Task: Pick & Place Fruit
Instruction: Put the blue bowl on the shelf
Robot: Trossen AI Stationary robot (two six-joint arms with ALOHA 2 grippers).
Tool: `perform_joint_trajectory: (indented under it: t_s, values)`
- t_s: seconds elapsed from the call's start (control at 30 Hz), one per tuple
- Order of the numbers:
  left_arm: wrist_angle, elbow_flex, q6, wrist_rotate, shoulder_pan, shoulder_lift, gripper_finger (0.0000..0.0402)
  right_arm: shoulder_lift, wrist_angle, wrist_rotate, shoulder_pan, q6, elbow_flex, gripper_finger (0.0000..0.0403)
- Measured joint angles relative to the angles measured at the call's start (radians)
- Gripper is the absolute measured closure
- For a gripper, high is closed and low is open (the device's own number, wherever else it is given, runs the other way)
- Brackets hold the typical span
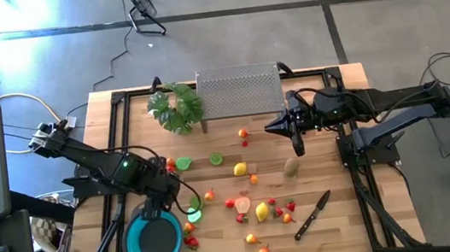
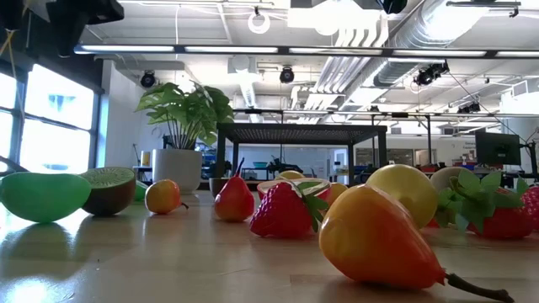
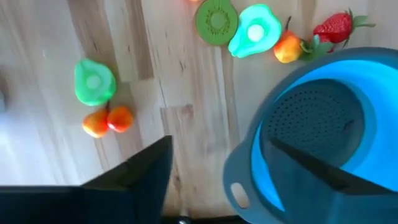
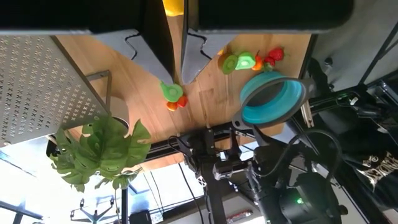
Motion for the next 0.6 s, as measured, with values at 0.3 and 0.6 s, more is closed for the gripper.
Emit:
perform_joint_trajectory:
  t_s: [0.3, 0.6]
  values:
    - [0.075, -0.005, 0.012, -0.029, 0.000, 0.005, 0.0109, 0.000, 0.000, 0.000, 0.000, 0.000, 0.000, 0.0382]
    - [0.146, -0.140, 0.012, 0.077, -0.001, 0.020, 0.0132, 0.000, -0.001, 0.000, 0.000, 0.005, 0.000, 0.0382]
